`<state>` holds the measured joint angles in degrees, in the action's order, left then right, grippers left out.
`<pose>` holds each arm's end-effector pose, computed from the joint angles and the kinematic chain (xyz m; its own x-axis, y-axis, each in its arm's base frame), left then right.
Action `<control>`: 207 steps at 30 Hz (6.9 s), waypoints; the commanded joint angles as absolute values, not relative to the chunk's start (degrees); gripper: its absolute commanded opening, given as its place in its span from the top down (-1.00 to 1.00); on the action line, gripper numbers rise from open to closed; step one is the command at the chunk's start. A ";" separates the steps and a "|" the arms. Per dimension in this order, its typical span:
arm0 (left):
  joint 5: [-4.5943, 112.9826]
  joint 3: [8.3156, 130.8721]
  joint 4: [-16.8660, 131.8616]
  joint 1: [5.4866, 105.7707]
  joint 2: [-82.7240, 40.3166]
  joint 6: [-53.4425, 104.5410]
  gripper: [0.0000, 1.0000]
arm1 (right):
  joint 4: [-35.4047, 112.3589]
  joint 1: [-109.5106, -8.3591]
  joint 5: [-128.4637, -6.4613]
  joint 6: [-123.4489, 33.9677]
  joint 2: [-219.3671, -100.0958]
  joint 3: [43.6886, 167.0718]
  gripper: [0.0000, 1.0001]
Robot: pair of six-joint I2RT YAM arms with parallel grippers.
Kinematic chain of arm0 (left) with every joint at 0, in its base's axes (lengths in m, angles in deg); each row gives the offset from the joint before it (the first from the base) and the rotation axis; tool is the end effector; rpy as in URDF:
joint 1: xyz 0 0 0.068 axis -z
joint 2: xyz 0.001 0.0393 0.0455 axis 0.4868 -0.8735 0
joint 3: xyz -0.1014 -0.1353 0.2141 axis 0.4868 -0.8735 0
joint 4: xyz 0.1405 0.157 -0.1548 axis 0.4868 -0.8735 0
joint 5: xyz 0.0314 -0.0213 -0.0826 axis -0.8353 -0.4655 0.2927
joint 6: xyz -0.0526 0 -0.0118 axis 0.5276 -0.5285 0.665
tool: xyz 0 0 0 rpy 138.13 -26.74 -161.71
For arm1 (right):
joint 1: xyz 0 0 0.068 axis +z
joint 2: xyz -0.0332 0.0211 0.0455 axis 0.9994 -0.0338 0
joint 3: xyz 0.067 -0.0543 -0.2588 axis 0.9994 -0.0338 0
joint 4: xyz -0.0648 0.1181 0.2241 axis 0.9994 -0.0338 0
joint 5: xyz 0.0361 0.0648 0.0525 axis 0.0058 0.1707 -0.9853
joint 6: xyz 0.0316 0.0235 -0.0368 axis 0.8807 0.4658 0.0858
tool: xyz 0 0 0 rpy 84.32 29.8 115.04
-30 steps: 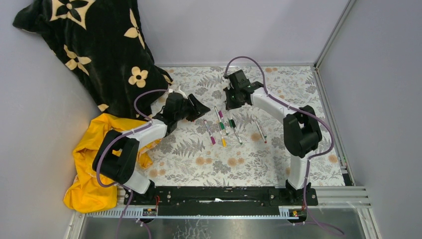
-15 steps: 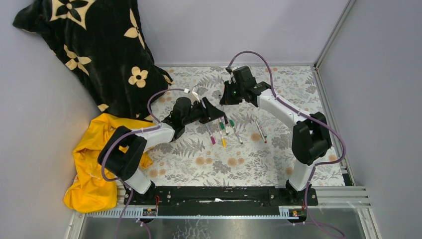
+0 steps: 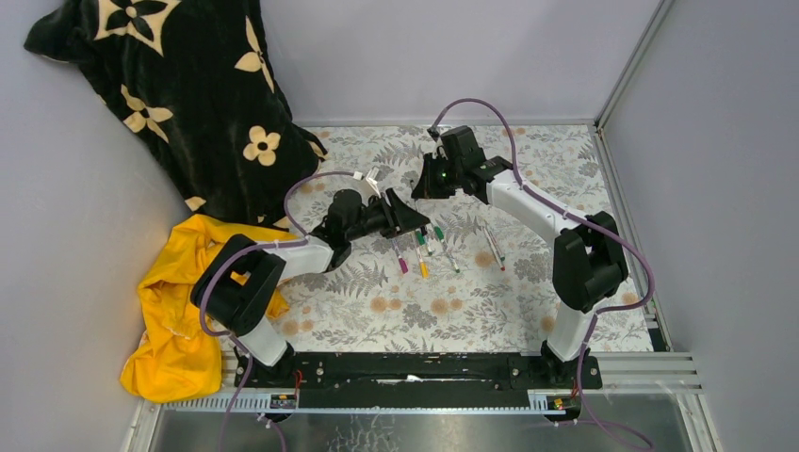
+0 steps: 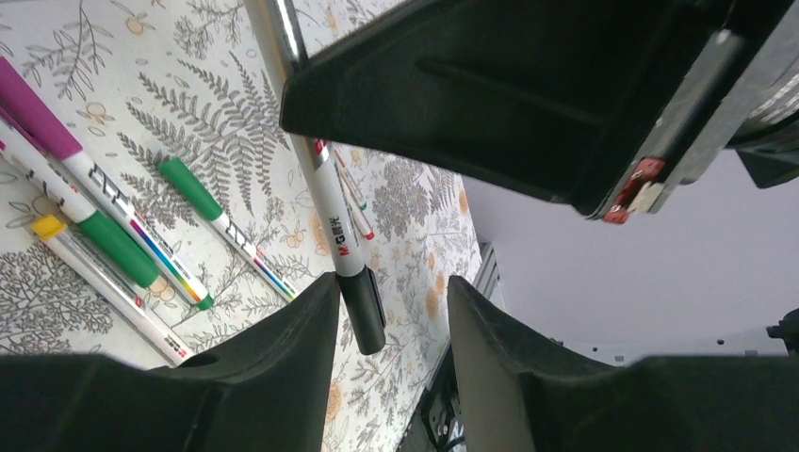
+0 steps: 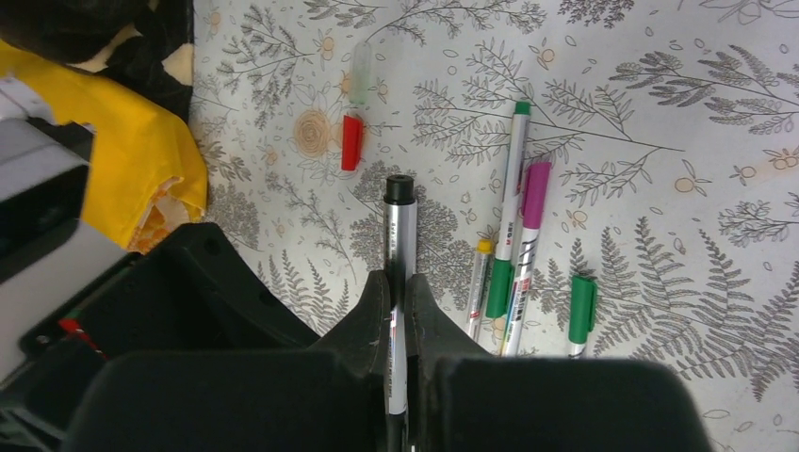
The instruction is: Open the pen caps
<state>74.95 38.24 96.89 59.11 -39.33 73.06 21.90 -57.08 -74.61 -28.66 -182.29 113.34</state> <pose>0.2820 -0.1827 0.1980 -0.8150 -0.3960 -0.4230 0.2916 0.3505 -0.8900 0.3549 0.2236 0.2768 -0.7391 -0.0050 -0.6736 -0.4173 0.7884 0.4520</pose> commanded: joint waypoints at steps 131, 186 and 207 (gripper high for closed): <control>39.18 48.60 48.29 52.43 -46.68 70.52 0.26 | 19.53 -61.88 -52.10 -39.98 -173.20 88.88 0.75; 41.77 43.44 50.90 51.27 -31.22 72.82 -0.18 | 22.28 -48.99 -52.57 -38.48 -180.10 89.12 -0.04; 60.26 44.67 63.23 51.27 -34.40 75.07 -0.40 | 21.90 -48.90 -60.34 -36.68 -169.02 89.44 1.00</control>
